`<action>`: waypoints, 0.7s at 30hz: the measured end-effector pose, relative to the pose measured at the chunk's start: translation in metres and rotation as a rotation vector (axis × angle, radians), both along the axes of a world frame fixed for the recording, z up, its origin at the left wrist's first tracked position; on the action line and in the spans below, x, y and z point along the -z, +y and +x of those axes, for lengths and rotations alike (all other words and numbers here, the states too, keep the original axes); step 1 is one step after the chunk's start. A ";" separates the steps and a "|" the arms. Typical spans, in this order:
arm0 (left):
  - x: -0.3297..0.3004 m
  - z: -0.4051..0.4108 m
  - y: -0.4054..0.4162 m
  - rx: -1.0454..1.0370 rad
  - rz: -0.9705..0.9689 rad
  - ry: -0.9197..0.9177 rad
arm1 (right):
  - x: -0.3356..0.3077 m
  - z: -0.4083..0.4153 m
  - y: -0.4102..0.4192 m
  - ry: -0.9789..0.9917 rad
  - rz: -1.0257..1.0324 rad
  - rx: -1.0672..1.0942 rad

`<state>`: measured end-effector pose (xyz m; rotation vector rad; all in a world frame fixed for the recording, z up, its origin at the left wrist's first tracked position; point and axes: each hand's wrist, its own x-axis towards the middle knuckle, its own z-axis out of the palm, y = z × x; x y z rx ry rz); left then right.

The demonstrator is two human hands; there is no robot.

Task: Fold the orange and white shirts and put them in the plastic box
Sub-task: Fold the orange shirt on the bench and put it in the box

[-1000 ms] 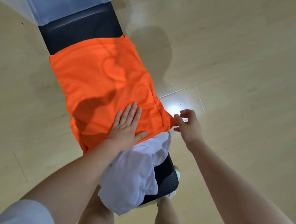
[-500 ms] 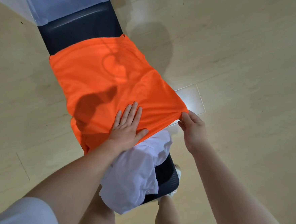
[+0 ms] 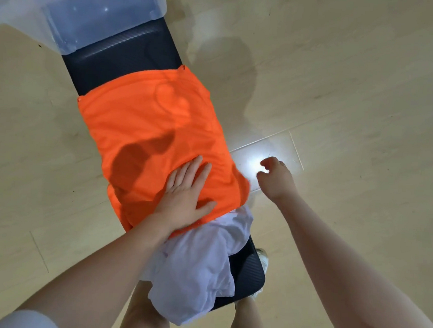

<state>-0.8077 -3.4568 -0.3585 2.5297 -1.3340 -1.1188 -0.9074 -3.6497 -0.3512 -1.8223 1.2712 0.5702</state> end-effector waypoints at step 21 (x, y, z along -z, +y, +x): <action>0.023 0.135 -0.029 -0.133 -0.004 -0.171 | 0.069 0.132 -0.010 -0.266 0.125 0.359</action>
